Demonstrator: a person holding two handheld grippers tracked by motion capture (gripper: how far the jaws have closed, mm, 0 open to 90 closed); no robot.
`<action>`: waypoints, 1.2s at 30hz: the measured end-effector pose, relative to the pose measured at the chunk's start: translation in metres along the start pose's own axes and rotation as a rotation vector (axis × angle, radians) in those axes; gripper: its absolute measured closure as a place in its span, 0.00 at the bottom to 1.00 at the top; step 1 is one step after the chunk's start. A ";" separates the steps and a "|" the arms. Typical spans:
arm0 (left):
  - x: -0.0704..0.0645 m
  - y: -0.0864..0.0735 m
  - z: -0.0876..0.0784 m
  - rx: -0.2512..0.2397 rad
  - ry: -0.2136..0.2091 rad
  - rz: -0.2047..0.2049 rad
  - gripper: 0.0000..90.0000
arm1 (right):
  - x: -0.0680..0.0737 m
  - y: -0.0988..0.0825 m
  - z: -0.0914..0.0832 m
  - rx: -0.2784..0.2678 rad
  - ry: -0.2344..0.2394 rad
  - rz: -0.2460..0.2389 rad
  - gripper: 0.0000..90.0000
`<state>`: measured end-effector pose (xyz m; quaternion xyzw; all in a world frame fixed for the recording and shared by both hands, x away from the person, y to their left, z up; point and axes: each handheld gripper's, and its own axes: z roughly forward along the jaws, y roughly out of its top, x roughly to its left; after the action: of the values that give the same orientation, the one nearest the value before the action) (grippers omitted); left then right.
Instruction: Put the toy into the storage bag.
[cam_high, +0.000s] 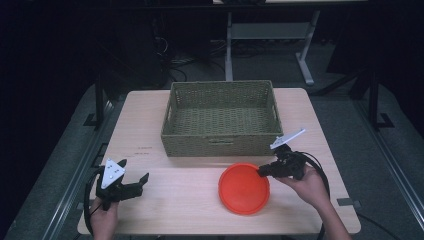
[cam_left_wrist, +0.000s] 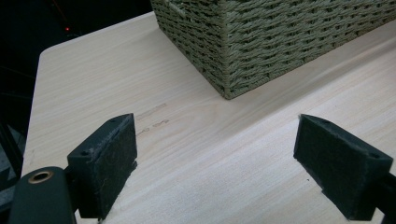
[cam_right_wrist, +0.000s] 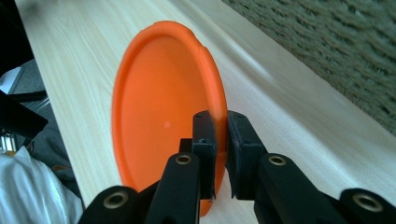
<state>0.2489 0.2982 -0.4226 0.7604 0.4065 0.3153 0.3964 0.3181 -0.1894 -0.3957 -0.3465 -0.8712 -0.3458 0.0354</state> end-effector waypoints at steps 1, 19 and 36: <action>0.000 0.000 0.000 0.000 0.000 0.000 0.14 | 0.001 0.001 -0.002 0.001 0.004 -0.005 0.92; 0.000 0.000 -0.001 0.004 0.001 -0.009 0.14 | 0.007 0.013 -0.028 -0.028 -0.019 -0.018 0.92; 0.001 -0.001 -0.002 0.006 0.003 -0.007 0.14 | 0.010 0.041 -0.051 -0.048 -0.027 -0.022 0.92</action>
<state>0.2480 0.2999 -0.4222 0.7596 0.4108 0.3137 0.3947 0.3272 -0.1936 -0.3302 -0.3423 -0.8669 -0.3623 0.0113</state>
